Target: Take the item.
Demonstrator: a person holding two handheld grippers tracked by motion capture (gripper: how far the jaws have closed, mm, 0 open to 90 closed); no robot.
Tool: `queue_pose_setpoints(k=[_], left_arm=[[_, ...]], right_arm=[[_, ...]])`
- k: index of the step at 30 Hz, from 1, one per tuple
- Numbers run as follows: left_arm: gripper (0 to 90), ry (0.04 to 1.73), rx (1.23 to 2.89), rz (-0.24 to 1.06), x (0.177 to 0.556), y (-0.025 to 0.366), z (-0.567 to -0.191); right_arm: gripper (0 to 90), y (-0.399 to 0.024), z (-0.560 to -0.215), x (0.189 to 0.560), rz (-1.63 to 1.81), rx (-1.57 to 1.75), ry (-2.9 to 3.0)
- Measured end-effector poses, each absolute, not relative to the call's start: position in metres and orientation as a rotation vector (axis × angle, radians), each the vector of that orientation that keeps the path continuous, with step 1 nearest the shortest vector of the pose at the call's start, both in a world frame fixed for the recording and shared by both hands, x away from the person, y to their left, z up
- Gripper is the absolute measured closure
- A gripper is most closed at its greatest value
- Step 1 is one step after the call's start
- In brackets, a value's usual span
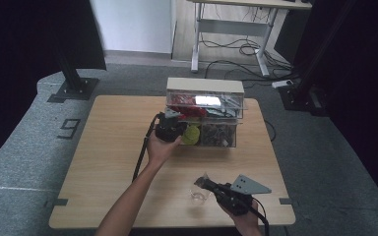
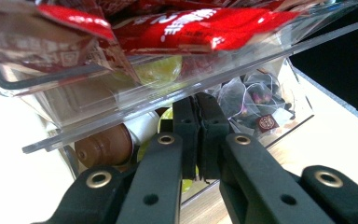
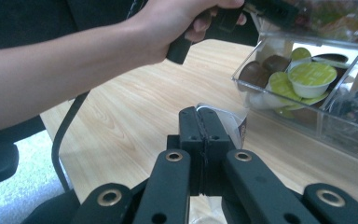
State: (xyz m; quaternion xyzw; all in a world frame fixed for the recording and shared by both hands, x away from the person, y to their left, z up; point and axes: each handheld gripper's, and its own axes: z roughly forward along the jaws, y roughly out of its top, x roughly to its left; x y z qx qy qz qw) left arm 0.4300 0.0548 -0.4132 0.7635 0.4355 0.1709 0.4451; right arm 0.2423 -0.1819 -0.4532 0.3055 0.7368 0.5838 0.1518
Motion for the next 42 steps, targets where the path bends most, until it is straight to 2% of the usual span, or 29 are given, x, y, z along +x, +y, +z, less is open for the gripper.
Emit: queue_pose_setpoints(k=[17,20,25,29,42], left_arm=[[87.5,1.078,1.896,0.425,0.43,0.055,-0.414],[87.5,1.079,1.895,0.424,0.43,0.055,-0.414],[87.4,1.078,1.895,0.423,0.43,0.055,-0.414],[87.3,1.081,1.891,0.419,0.43,0.055,-0.415],[87.3,1.078,1.895,0.42,0.43,0.055,-0.414]], right_arm=[[87.6,-0.175,-0.473,0.246,1.624,0.894,2.194],[85.2,-0.175,-0.474,0.247,1.62,0.898,2.204],[72.3,-0.174,-0.476,0.247,1.583,0.905,2.196],[67.2,-0.173,-0.476,0.246,1.581,0.91,2.186],[66.4,-0.173,-0.476,0.247,1.587,0.913,2.194]])
